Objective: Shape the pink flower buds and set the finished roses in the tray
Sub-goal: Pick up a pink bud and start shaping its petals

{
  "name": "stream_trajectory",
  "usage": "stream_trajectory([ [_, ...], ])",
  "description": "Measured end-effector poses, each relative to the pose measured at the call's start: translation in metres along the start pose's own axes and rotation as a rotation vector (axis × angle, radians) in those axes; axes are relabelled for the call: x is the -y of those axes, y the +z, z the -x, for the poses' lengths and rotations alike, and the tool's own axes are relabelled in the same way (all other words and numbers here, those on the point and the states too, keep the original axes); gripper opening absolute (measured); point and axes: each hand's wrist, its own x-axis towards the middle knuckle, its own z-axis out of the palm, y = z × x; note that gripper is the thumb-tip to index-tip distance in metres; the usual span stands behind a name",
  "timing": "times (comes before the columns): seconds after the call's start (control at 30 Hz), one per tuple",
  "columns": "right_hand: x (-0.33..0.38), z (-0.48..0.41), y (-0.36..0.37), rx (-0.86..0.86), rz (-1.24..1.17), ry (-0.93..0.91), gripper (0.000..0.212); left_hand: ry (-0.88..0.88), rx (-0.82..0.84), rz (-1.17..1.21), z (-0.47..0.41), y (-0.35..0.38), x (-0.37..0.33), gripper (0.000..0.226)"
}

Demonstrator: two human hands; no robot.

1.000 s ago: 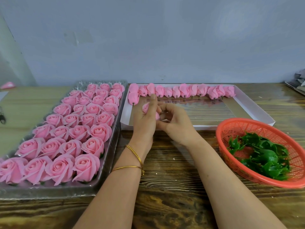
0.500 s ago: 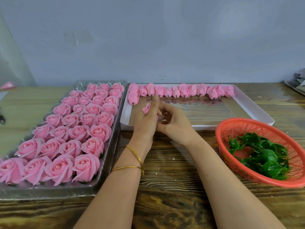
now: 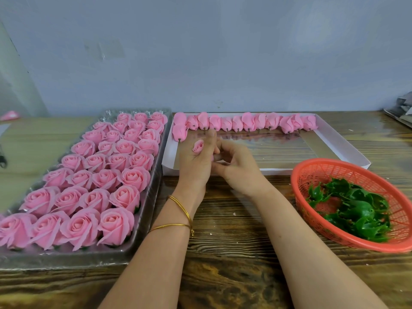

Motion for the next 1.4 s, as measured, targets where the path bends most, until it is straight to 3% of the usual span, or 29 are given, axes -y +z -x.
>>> stream_trajectory([
  [0.1, 0.0014, 0.0003, -0.0005, 0.016, 0.009, 0.004, 0.017, 0.029, -0.012, -0.005, 0.0, -0.0005, -0.0002, 0.035],
  [0.23, 0.0068, 0.0006, -0.0007, 0.014, -0.013, 0.022, 0.015, 0.061, -0.008, -0.005, 0.0001, -0.0009, -0.0011, 0.056],
  [0.33, 0.0057, 0.0005, 0.0004, -0.005, -0.019, 0.027, 0.023, -0.003, -0.03, 0.008, -0.0019, 0.0006, 0.0015, 0.045],
  [0.6, -0.0011, -0.0016, 0.0014, -0.048, 0.044, 0.032, 0.034, -0.048, -0.035, -0.011, 0.0008, 0.0026, 0.0001, 0.053],
  [0.7, -0.0011, -0.001, 0.0009, -0.053, 0.045, 0.036, 0.025, -0.014, -0.002, -0.026, 0.0026, 0.002, -0.0017, 0.044],
  [0.87, 0.0042, -0.001, -0.0003, -0.007, 0.012, 0.047, 0.03, 0.012, 0.044, 0.048, 0.0038, -0.0001, -0.0057, 0.025],
  [1.0, 0.006, 0.0002, -0.0003, 0.01, -0.01, 0.049, 0.024, -0.001, 0.017, 0.027, 0.0029, 0.0, -0.0057, 0.04],
  [1.1, 0.0075, 0.0015, 0.0004, 0.013, -0.021, 0.045, 0.019, -0.036, 0.016, 0.01, 0.0026, -0.0005, -0.0045, 0.038],
  [1.23, 0.0045, 0.0004, 0.0003, -0.007, -0.038, 0.056, 0.034, -0.063, -0.006, -0.002, 0.0028, 0.0008, -0.0032, 0.049],
  [1.4, 0.0, -0.0006, 0.0012, -0.032, 0.01, 0.03, 0.037, -0.057, -0.008, -0.011, 0.0013, 0.0014, -0.0012, 0.051],
])
